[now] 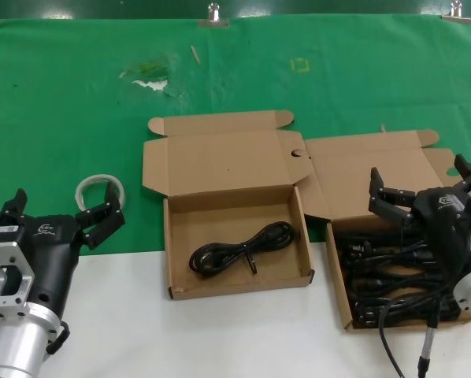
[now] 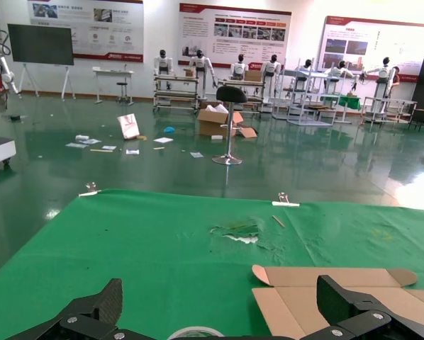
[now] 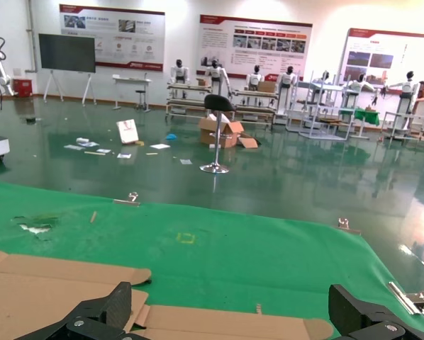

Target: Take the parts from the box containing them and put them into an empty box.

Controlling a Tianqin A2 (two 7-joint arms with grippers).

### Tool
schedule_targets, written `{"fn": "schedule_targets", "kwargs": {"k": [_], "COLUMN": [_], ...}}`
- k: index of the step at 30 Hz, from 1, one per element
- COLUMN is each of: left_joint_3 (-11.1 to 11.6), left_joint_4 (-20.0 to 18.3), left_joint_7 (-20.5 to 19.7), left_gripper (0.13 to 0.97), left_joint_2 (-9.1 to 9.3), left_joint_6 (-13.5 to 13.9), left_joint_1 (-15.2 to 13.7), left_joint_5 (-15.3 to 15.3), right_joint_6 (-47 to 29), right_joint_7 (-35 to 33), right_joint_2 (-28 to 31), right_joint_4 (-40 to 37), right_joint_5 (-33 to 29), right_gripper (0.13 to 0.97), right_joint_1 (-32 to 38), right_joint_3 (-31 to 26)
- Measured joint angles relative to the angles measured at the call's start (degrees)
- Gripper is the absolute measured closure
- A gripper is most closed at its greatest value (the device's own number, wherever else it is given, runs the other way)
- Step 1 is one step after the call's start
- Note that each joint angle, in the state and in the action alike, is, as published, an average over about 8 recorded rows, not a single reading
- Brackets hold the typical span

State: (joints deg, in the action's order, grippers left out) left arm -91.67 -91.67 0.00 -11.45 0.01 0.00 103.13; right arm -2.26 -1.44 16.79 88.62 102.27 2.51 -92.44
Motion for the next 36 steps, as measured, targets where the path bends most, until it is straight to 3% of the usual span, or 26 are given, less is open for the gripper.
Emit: {"fn": "schedule_targets", "kwargs": {"k": [36], "left_joint_3": [0.0], "left_joint_4": [0.0], "left_joint_7": [0.0], "left_gripper": [0.132], "left_joint_2": [0.0], "left_joint_6": [0.0], "left_joint_1": [0.0], "left_joint_5": [0.0], "right_joint_6": [0.0], "right_joint_7": [0.0], "right_joint_2": [0.0], "right_joint_4": [0.0], "right_joint_5": [0.0], "right_gripper": [0.129], "right_joint_1": [0.0], "right_joint_3": [0.0]}}
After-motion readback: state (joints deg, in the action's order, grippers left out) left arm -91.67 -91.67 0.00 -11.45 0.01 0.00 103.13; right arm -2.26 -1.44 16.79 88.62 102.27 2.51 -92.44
